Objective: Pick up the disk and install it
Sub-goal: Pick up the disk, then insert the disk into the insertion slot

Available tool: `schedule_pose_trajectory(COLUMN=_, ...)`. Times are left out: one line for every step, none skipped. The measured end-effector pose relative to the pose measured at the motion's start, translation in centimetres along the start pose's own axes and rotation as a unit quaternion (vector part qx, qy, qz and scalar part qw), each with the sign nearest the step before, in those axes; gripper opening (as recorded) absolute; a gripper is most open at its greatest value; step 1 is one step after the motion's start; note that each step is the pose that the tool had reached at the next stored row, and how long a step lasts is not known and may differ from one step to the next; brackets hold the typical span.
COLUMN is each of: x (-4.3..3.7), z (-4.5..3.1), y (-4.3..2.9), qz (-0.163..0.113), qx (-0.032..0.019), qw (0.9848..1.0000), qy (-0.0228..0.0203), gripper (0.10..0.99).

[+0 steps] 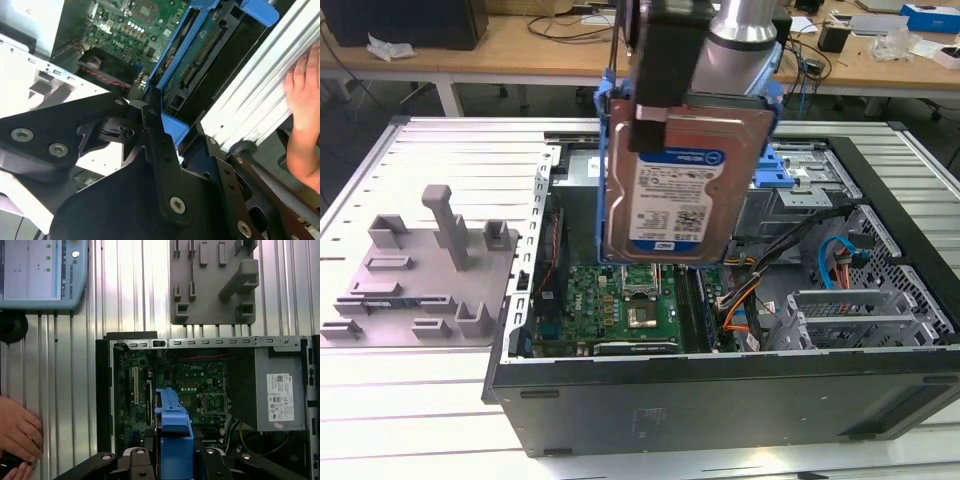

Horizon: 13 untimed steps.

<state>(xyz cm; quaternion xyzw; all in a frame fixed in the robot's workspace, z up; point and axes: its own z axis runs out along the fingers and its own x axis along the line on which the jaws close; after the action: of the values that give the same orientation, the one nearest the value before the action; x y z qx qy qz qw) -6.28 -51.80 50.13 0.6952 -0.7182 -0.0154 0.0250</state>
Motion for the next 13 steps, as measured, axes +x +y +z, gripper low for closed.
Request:
schedule_pose_trajectory(x=0.2, z=-0.03, y=-0.6, qz=0.0, qx=0.0, qw=1.0, qy=0.0001, gripper=0.369)
schedule_pose_trajectory(x=0.43, z=-0.07, y=-1.33, qz=-0.001, qx=0.0, qw=1.0, qy=0.0001, gripper=0.369)
schedule_pose_trajectory(x=0.52, z=-0.09, y=-1.68, qz=-0.001, qx=0.0, qw=1.0, qy=0.0001, gripper=0.369)
schedule_pose_trajectory(x=0.59, z=-0.1, y=-1.98, qz=-0.002, qx=0.0, qw=1.0, qy=0.0001, gripper=0.369)
schedule_pose_trajectory(x=0.69, z=-0.13, y=-2.43, qz=-0.003, qx=0.0, qw=1.0, qy=0.0002, gripper=0.369)
schedule_pose_trajectory(x=0.71, z=-0.13, y=-2.52, qz=-0.003, qx=0.0, qw=1.0, qy=0.0002, gripper=0.369)
schedule_pose_trajectory(x=0.71, z=-0.13, y=-2.52, qz=-0.003, qx=0.0, qw=1.0, qy=0.0001, gripper=0.369)
schedule_pose_trajectory(x=0.71, z=-0.14, y=-2.52, qz=-0.003, qx=0.0, qw=1.0, qy=0.0002, gripper=0.369)
schedule_pose_trajectory(x=0.71, z=-0.14, y=-2.53, qz=-0.003, qx=0.0, qw=1.0, qy=0.0002, gripper=0.369)
schedule_pose_trajectory(x=0.71, z=-0.14, y=-2.53, qz=-0.003, qx=0.0, qw=1.0, qy=0.0002, gripper=0.369)
schedule_pose_trajectory(x=0.71, z=-0.14, y=-2.53, qz=-0.003, qx=0.0, qw=1.0, qy=0.0002, gripper=0.369)
schedule_pose_trajectory(x=0.72, z=-0.13, y=-2.54, qz=-0.003, qx=0.0, qw=1.0, qy=0.0002, gripper=0.369)
schedule_pose_trajectory(x=0.72, z=-0.14, y=-2.54, qz=-0.003, qx=0.0, qw=1.0, qy=0.0002, gripper=0.369)
